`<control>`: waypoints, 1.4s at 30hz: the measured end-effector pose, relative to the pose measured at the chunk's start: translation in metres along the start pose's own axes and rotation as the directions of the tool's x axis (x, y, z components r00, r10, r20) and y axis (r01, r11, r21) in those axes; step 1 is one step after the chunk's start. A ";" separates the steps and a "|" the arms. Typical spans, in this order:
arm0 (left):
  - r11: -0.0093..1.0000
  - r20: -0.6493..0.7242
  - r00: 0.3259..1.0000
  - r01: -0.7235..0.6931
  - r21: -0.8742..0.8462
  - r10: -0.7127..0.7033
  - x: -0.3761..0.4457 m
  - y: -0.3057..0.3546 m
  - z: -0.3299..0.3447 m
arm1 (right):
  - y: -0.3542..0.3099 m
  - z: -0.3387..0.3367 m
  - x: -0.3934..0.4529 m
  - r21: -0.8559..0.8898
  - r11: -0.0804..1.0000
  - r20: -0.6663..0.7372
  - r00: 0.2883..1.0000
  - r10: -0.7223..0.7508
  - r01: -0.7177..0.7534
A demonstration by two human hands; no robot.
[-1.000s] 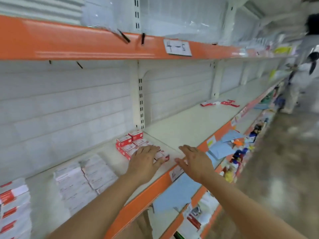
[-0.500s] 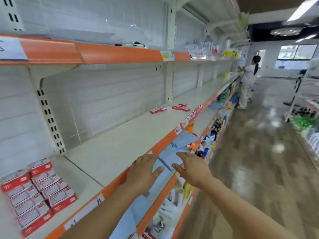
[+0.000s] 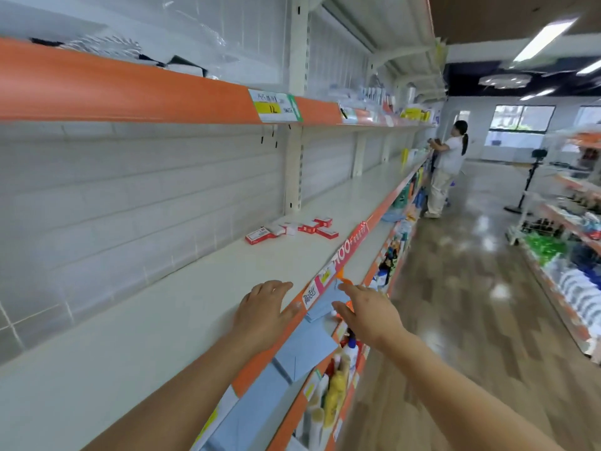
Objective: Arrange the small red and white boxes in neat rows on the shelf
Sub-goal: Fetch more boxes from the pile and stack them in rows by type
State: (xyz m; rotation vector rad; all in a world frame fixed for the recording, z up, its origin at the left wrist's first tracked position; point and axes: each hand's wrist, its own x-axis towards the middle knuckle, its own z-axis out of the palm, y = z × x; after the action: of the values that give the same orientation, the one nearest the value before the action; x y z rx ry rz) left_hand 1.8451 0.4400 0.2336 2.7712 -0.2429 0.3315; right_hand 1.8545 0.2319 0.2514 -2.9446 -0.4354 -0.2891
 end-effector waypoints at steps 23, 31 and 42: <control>0.881 -0.092 0.884 0.466 0.082 -0.459 0.209 -0.039 0.064 | 0.057 0.068 0.297 0.239 0.862 0.050 0.881 -0.471 0.447; 0.850 -0.141 0.849 0.522 0.075 -0.509 0.255 -0.089 0.067 | 0.020 0.093 0.363 0.255 0.822 0.038 0.845 -0.534 0.508; 0.825 -0.119 0.825 0.562 0.063 -0.553 0.298 -0.120 0.077 | -0.009 0.109 0.415 0.179 0.869 0.072 0.875 -0.478 0.461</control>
State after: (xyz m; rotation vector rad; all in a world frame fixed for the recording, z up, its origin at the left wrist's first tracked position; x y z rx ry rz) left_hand 2.1708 0.4869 0.2020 2.7459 0.6222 0.3222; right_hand 2.2594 0.3718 0.2344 -2.6675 -1.1430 -0.1293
